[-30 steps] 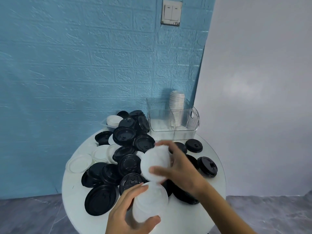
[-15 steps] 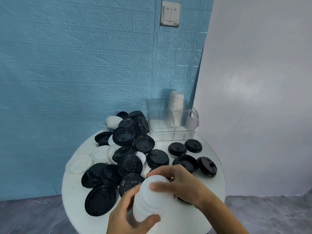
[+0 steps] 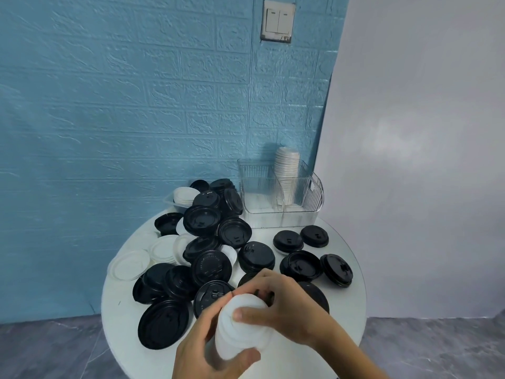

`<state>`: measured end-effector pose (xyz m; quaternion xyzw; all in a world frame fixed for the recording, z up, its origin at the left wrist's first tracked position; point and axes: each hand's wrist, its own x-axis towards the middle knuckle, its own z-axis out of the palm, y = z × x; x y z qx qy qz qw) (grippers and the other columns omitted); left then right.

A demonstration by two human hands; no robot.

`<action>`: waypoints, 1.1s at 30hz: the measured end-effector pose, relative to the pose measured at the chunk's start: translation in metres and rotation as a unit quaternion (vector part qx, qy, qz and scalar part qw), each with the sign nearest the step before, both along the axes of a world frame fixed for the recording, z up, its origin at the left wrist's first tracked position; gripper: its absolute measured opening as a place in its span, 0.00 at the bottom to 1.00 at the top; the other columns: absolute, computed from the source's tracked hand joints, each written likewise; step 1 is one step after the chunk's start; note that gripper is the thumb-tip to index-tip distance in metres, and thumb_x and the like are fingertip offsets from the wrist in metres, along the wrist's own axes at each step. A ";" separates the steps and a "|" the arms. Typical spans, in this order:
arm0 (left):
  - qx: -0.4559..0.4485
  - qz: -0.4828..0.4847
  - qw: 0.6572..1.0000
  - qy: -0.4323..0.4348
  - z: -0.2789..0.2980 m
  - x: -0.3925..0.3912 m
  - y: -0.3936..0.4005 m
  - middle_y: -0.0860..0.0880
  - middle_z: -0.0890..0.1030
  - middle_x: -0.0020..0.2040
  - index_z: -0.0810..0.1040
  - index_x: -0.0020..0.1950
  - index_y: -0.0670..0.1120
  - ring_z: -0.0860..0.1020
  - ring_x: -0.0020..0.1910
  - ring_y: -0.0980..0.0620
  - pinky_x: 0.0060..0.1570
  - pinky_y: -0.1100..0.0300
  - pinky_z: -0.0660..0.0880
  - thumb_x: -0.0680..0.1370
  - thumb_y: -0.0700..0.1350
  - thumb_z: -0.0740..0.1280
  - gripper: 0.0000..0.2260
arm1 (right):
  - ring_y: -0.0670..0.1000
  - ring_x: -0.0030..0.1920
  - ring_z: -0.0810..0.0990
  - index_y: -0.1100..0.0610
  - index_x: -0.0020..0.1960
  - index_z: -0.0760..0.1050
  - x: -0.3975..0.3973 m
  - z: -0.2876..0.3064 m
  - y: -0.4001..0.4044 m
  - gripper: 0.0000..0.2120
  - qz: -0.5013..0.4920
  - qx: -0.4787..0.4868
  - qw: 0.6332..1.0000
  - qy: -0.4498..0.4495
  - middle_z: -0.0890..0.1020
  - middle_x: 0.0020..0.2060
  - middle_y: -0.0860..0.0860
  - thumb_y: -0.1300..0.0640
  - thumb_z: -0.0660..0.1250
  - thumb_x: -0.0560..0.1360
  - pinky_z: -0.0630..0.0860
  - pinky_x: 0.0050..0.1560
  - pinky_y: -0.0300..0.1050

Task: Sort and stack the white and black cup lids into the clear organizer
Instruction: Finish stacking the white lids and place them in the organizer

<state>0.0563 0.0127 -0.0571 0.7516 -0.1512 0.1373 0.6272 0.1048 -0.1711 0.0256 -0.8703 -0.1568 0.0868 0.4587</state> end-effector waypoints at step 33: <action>0.023 0.021 0.997 0.072 0.005 -0.007 0.003 0.66 0.77 0.67 0.72 0.70 0.69 0.74 0.68 0.62 0.62 0.62 0.74 0.60 0.75 0.76 0.40 | 0.58 0.61 0.77 0.50 0.69 0.76 0.110 0.001 -0.088 0.22 -0.145 -0.302 0.935 -0.120 0.77 0.63 0.56 0.45 0.69 0.77 0.71 0.62 0.50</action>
